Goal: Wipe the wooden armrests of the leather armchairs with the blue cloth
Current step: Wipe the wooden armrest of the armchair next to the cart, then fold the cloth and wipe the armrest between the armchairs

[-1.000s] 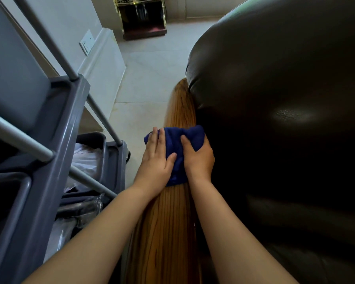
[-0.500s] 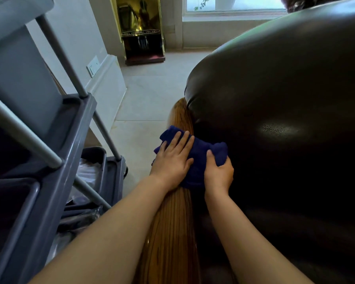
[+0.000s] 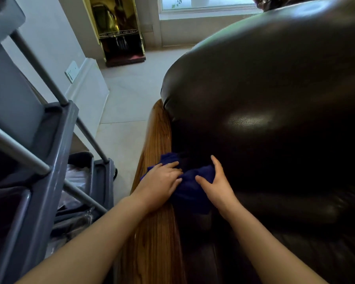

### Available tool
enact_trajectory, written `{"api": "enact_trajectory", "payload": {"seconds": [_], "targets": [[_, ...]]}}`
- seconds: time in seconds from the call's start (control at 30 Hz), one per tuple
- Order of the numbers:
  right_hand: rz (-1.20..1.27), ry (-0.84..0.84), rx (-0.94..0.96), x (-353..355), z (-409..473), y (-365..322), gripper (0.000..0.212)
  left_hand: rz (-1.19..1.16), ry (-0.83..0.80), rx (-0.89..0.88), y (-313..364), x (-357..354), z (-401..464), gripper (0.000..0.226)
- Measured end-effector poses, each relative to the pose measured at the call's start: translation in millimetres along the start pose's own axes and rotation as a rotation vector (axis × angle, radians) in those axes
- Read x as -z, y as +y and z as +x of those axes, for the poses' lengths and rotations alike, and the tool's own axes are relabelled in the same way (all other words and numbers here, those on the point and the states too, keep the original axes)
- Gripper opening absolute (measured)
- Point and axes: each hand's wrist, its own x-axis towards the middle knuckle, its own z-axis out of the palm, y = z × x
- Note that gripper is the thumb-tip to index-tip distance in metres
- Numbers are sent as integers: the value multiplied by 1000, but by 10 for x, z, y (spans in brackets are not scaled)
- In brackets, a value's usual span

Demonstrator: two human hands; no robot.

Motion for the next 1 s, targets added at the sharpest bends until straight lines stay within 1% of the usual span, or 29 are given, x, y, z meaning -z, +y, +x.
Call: {"api": "enact_trajectory", "payload": {"seconds": [0.03,0.1,0.17,0.23,0.3,0.37,0.43,0.57,0.67,0.77,0.8,0.9,1.0], "targets": [[-14,-40,42,57,-58,-38,71,-50,20,22,36,68,-45,36],[-48,-146,107,160,-132,-175,61,-155,64,75,99,231,-122,29],[-96,-275,120,247,-183,-397,50,-255,112,134,159,427,-206,24],[-123,-377,124,340,-254,-654,49,-322,134,194,213,674,-294,21],[-161,-446,144,414,-299,-843,49,-348,135,238,244,870,-357,21],[-228,-474,178,499,-371,-1039,46,-352,147,270,300,1094,-412,21],[-283,-465,202,589,-488,-1250,42,-352,162,284,397,1356,-491,18],[-396,-390,232,805,-745,-1723,24,-338,161,294,614,1936,-635,14],[-547,-288,296,980,-991,-2108,21,-318,140,277,839,2367,-726,11],[-632,-198,360,1192,-1289,-2502,24,-336,152,260,1129,2820,-825,11],[-646,-185,373,1274,-1406,-2641,24,-339,157,254,1233,2975,-864,13],[-682,-169,399,1551,-1792,-3061,13,-350,170,238,1544,3414,-993,14],[-697,-139,404,1870,-2287,-3434,14,-403,147,197,1893,3838,-1175,12]]}}
